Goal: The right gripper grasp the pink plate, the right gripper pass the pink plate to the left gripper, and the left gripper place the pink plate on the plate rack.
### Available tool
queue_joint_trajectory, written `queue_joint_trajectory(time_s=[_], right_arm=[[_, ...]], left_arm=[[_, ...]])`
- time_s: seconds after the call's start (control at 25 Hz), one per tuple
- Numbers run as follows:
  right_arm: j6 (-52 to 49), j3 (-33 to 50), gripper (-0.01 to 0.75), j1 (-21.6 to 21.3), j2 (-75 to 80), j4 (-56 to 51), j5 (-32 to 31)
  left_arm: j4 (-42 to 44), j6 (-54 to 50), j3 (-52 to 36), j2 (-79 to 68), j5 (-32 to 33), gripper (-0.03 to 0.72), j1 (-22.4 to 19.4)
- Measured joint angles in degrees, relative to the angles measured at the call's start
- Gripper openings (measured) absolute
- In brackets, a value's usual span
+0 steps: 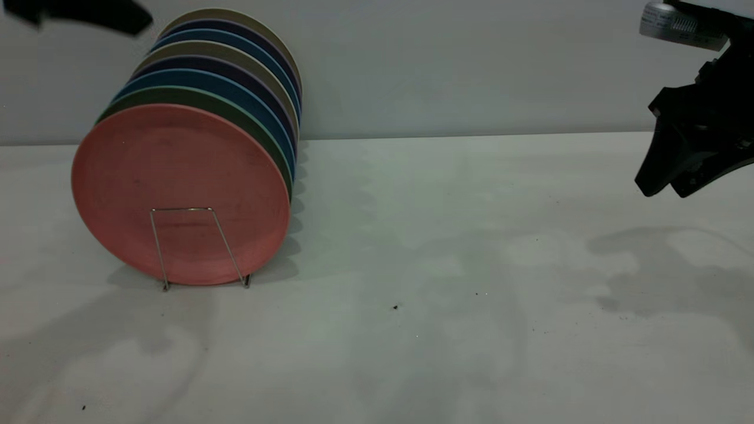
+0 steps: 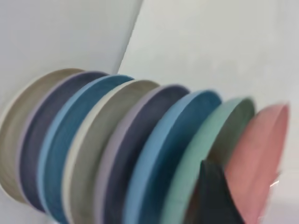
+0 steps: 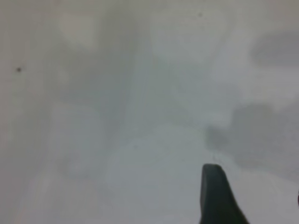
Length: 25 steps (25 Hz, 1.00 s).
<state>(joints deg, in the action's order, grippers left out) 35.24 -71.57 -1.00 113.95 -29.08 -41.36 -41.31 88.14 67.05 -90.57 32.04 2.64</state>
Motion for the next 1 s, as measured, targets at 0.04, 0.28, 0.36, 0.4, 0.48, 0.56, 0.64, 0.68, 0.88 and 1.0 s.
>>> queue_joint_trajectory(time_s=[0.04,0.28,0.36,0.4,0.48,0.56,0.64,0.68,0.88,1.0], right_arm=[[-1.8,0.0,0.428,0.0,0.0,1.8,0.0],[-16.0,0.0,0.428,0.1,-0.9,17.4,-1.7],[-19.5,0.0,0.428,0.6,-2.6,21.6,-2.4],[-21.0,0.1,0.428,1.0,-3.9,22.9,-2.7],[-23.0,0.1,0.428,1.6,-6.9,24.6,-3.6],[-23.8,0.1,0.428,2.1,-10.3,25.5,-5.2],[-24.2,0.1,0.428,2.5,-13.3,26.2,-8.0],[-24.4,0.1,0.428,2.7,-14.8,26.6,-9.5],[-24.6,0.4,0.428,2.7,-22.5,27.0,-16.1],[-24.6,3.1,0.428,2.7,-28.6,27.0,-18.3]], left_arm=[[0.3,-7.1,0.0,0.9,0.4,0.474,0.0],[11.9,-54.6,0.0,3.9,4.7,0.474,-3.1],[20.1,-67.8,0.0,4.6,8.1,0.474,-4.4],[24.9,-72.2,0.0,5.0,9.8,0.474,-4.8],[33.2,-80.5,0.0,6.4,12.4,0.474,-4.8],[37.5,-85.2,0.0,8.2,14.3,0.474,-4.8],[39.7,-86.8,0.0,10.3,15.7,0.474,-4.8],[39.9,-86.9,0.0,11.7,16.4,0.474,-4.8],[40.1,-85.3,-1.6,19.2,19.4,0.474,-4.8],[40.1,-84.8,-5.6,24.8,19.3,0.474,-4.8]])
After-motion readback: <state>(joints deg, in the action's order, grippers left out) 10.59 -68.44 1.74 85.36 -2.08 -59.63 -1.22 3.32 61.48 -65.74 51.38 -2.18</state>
